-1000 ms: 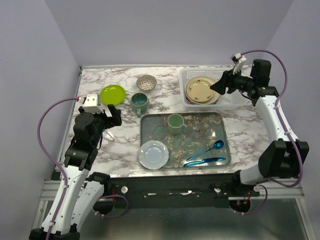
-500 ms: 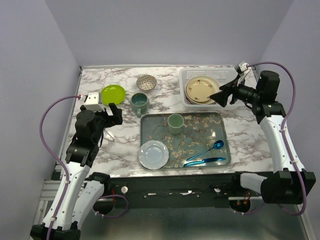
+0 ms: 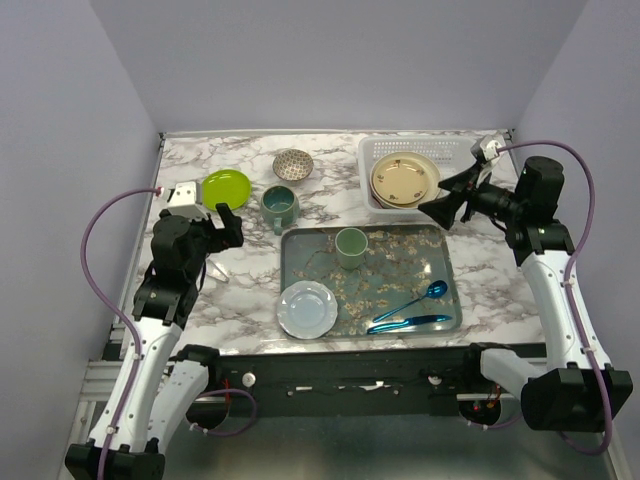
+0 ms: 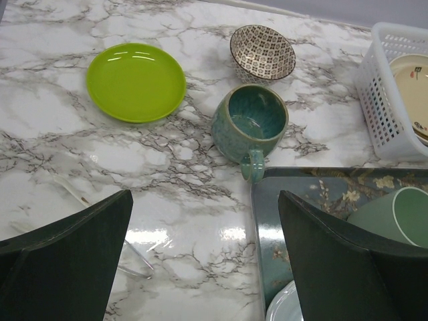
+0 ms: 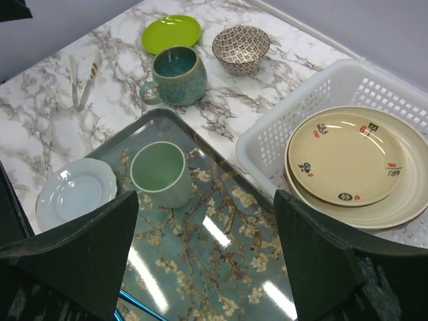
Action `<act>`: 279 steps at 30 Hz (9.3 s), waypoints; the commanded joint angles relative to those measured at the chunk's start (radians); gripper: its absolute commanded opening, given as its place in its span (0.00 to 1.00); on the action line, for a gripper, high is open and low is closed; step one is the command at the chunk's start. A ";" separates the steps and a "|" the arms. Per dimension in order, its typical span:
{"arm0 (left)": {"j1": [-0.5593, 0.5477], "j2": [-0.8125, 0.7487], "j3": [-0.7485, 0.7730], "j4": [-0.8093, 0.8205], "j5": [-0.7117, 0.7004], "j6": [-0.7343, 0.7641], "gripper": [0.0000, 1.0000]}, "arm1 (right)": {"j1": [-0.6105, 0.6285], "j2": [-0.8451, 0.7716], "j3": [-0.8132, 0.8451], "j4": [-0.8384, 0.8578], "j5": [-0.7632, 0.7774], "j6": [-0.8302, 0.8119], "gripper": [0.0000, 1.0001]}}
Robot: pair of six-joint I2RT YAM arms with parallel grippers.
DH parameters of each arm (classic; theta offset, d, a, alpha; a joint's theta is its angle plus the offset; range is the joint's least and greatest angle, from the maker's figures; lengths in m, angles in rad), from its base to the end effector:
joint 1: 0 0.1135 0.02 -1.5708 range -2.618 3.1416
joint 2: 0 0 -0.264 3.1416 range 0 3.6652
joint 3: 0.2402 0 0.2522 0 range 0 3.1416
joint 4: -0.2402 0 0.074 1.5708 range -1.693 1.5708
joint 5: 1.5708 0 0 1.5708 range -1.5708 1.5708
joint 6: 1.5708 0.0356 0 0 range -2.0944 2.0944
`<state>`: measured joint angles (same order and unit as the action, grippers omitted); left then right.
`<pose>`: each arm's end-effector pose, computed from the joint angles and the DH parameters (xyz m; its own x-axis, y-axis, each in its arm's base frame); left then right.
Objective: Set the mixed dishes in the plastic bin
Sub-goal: Pick up the plate at the center of the board, then place the plate in the plastic bin.
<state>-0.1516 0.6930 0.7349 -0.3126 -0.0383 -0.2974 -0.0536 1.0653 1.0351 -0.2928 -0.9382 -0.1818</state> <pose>0.1630 -0.0235 0.3231 -0.2863 -0.2525 -0.9243 0.0320 0.9616 -0.2726 0.2302 0.0164 0.3669 -0.1794 -0.0974 -0.9789 -0.7772 0.6240 0.0803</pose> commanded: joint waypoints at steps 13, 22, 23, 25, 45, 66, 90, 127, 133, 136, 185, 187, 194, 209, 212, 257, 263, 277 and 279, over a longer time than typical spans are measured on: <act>0.323 0.223 -0.152 0.383 0.486 -0.452 0.99 | -0.005 -0.057 -0.069 0.009 -0.109 -0.007 0.90; 0.331 0.476 -0.108 0.466 0.451 -0.620 0.99 | -0.005 -0.048 -0.066 0.001 -0.123 -0.005 0.90; 0.333 0.494 -0.094 0.428 0.428 -0.621 0.99 | -0.003 -0.050 -0.066 0.000 -0.123 -0.005 0.90; 0.331 0.548 -0.054 0.388 0.408 -0.625 0.99 | -0.003 -0.050 -0.066 0.000 -0.126 -0.005 0.90; 0.331 0.963 0.164 0.385 0.276 -0.652 0.94 | -0.005 -0.056 -0.061 -0.009 -0.145 -0.005 0.90; 0.399 1.192 0.277 0.445 0.261 -0.669 0.65 | -0.003 -0.036 -0.058 -0.012 -0.137 -0.008 0.90; 0.454 1.185 0.251 0.532 0.296 -0.700 0.04 | -0.003 -0.027 -0.056 -0.017 -0.129 -0.007 0.90; 0.440 0.538 -0.170 0.850 0.592 -0.938 0.00 | -0.003 -0.014 -0.061 -0.017 -0.174 -0.012 0.90; 0.316 0.415 -0.209 0.811 0.555 -0.902 0.00 | -0.005 -0.010 -0.064 -0.017 -0.188 -0.012 0.90; 0.239 0.361 -0.215 0.777 0.508 -0.878 0.00 | -0.003 -0.008 -0.064 -0.017 -0.195 -0.010 0.90; -0.640 0.505 0.004 0.682 -0.201 -0.648 0.00 | 0.009 0.137 -0.124 0.158 -0.159 0.318 0.90; -0.664 0.531 0.023 0.670 -0.224 -0.657 0.00 | 0.012 0.143 -0.125 0.162 -0.151 0.321 0.89; -0.736 0.592 0.093 0.630 -0.299 -0.674 0.00 | 0.018 0.165 -0.127 0.165 -0.102 0.352 0.78; -0.809 0.668 0.164 0.606 -0.379 -0.657 0.00 | 0.020 0.197 -0.116 0.165 -0.082 0.397 0.09; -0.812 0.666 0.161 0.606 -0.373 -0.645 0.00 | 0.018 0.197 -0.115 0.165 -0.080 0.401 0.01; -0.534 0.033 0.132 -0.077 -0.408 0.103 0.99 | -0.046 0.360 0.074 0.031 -0.034 0.237 0.01; -0.445 0.007 0.072 -0.057 -0.264 0.087 0.99 | -0.046 0.458 0.218 -0.065 -0.004 0.211 0.01; -0.322 -0.033 0.057 -0.042 -0.167 0.064 0.99 | -0.045 0.670 0.506 -0.197 0.090 0.203 0.02; -0.313 -0.033 0.057 -0.039 -0.160 0.064 0.99 | -0.045 0.702 0.531 -0.206 0.099 0.206 0.02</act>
<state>-0.4881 0.6662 0.8032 -0.3668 -0.2520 -0.2302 -0.0937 1.7126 1.4902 -0.4500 -0.8749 0.0250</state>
